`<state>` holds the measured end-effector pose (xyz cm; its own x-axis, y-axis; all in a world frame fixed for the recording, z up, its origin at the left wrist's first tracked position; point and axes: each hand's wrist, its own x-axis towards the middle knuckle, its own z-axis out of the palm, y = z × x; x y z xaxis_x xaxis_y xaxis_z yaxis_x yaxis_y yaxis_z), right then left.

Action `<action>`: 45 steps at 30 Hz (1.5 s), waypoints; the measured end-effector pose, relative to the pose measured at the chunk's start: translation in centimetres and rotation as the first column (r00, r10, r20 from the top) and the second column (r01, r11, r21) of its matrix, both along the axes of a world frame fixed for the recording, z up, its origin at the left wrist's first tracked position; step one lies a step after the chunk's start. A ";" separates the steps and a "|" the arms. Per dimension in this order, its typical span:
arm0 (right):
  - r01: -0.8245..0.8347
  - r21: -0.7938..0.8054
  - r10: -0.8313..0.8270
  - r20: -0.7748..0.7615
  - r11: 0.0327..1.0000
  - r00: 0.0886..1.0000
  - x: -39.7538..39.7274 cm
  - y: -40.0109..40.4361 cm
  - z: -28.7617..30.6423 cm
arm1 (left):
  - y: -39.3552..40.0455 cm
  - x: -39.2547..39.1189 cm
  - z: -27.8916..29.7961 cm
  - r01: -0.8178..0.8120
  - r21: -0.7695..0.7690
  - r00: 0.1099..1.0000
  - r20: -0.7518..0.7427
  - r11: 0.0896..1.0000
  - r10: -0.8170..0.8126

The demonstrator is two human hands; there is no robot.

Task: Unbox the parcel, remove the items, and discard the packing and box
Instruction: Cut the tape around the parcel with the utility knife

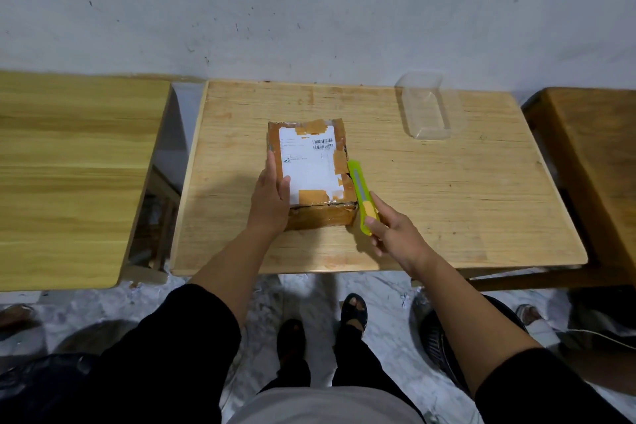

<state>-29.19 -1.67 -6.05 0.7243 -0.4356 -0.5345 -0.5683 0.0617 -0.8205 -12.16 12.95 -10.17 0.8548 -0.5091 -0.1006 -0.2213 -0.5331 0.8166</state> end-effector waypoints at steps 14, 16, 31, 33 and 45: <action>0.267 -0.052 -0.265 0.036 0.962 0.964 6.9 -8.1 -3.4 | -0.5 -0.5 0.1 -0.095 0.044 0.995 0.041 0.995 0.093; 0.253 -0.077 -0.253 0.006 0.964 0.967 8.4 -9.3 -4.3 | -0.7 -0.8 0.1 -0.134 0.051 0.991 0.031 0.990 0.132; -0.112 -0.473 0.062 -0.120 0.874 0.991 16.5 -14.6 -5.3 | -1.3 -1.6 -0.1 -0.342 0.073 0.936 0.116 0.937 0.332; -0.034 -0.444 0.036 -0.003 0.895 0.999 16.2 -13.6 -4.4 | -0.8 -2.0 0.0 -0.343 0.044 0.932 0.139 0.938 0.334; -0.273 -0.324 0.311 0.071 0.906 0.948 14.9 -10.2 -2.3 | 1.8 -2.3 0.5 -0.086 0.188 0.993 0.098 0.978 0.068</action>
